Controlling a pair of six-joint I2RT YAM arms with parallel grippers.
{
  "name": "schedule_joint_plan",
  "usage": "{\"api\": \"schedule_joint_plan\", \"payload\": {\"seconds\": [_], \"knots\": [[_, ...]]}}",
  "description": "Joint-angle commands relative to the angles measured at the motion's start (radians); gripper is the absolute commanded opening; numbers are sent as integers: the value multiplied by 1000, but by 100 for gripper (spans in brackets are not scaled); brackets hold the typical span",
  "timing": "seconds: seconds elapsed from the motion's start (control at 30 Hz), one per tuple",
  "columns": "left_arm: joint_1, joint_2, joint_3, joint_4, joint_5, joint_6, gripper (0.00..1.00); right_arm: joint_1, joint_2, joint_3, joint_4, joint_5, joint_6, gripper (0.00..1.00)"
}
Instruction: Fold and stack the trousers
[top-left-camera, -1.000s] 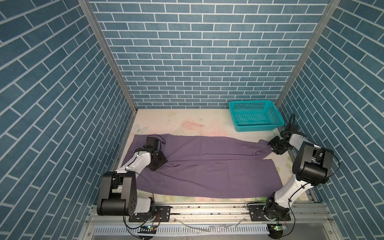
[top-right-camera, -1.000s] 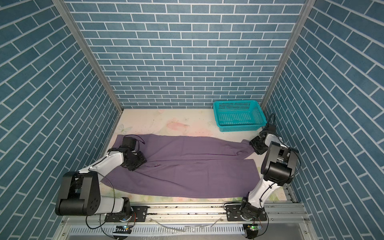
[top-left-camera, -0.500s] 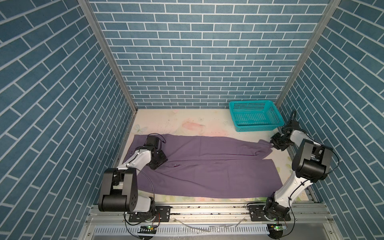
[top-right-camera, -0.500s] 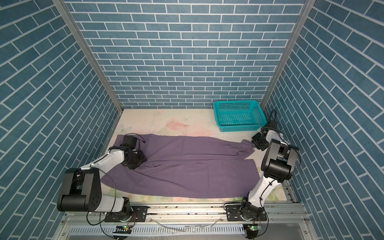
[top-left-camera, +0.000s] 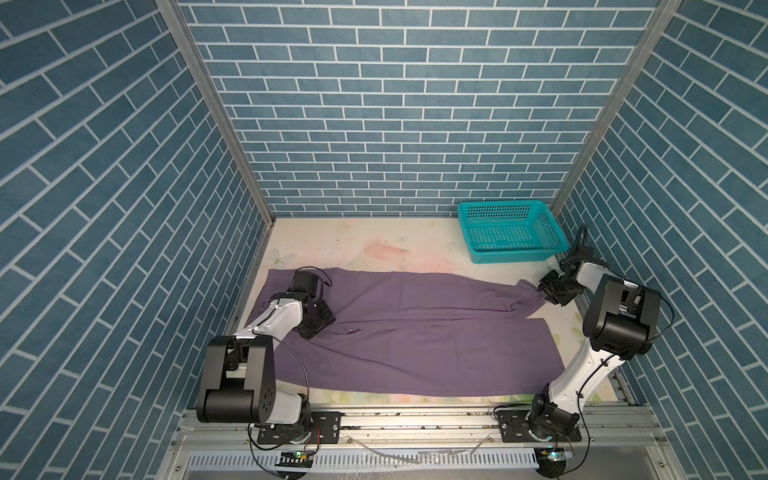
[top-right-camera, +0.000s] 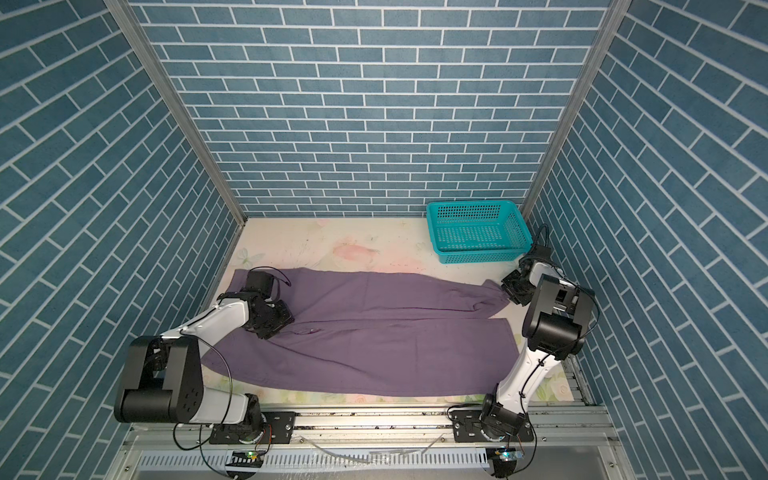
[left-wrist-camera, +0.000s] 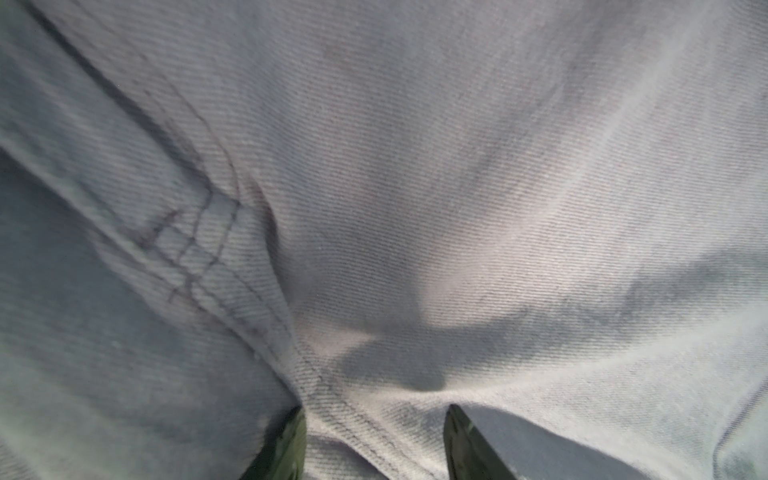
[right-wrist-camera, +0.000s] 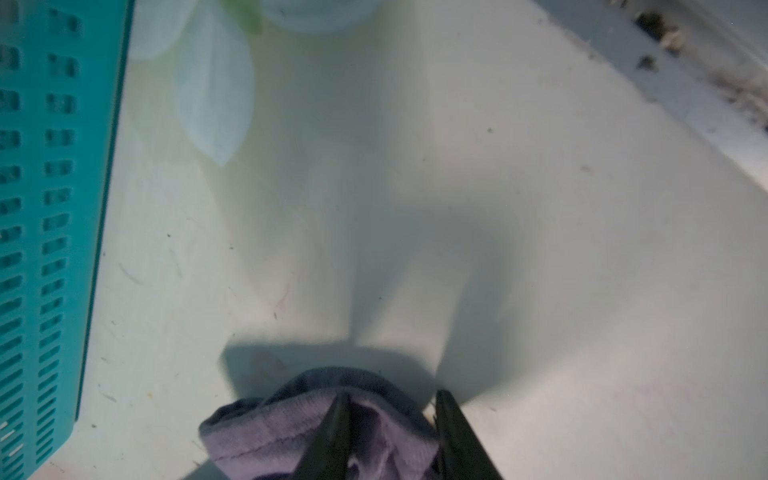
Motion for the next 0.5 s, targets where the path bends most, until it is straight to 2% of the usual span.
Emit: {"api": "schedule_joint_plan", "payload": {"seconds": [0.0,0.1,0.27,0.47], "knots": [[5,7,11,-11,-8,-9,55,8,18,-26,16,15,-12,22],[5,0,11,-15,-10,-9,55,8,-1,-25,23,13,-2,0],[5,-11,9,-19,-17,-7,55,8,-126,-44,-3,82,16,0],[5,-6,4,-7,-12,-5,55,-2,-375,-99,-61,208,62,0]]}}
